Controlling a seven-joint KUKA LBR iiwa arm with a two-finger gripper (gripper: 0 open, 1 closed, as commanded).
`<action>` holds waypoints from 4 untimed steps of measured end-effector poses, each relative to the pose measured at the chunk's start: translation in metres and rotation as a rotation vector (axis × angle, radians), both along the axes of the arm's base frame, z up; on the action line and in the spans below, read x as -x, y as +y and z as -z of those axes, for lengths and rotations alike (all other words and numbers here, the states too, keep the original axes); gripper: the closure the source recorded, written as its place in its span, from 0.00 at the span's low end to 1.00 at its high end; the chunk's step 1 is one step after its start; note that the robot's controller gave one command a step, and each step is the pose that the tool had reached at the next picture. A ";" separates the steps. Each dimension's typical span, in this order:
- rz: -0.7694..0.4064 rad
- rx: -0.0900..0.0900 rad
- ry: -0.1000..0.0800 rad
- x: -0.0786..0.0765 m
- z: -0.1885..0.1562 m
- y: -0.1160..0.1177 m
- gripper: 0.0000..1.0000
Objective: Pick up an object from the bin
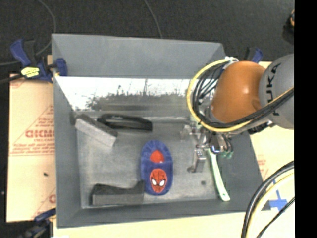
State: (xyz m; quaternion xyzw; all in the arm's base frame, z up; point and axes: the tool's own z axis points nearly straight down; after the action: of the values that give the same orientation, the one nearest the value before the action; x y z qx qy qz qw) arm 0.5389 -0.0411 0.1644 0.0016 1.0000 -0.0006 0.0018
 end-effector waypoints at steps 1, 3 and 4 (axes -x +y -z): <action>-0.157 0.000 0.004 -0.044 0.094 0.046 0.00; -0.507 0.000 0.003 -0.039 0.064 0.104 0.00; -0.659 0.002 -0.004 -0.051 0.092 0.101 0.00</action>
Offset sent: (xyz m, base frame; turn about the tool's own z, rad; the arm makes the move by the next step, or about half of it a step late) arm 0.0536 0.0674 -0.0606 -0.4062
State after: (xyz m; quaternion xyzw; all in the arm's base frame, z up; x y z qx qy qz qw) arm 0.5899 0.0596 0.0727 -0.3219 0.9468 -0.0009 0.0040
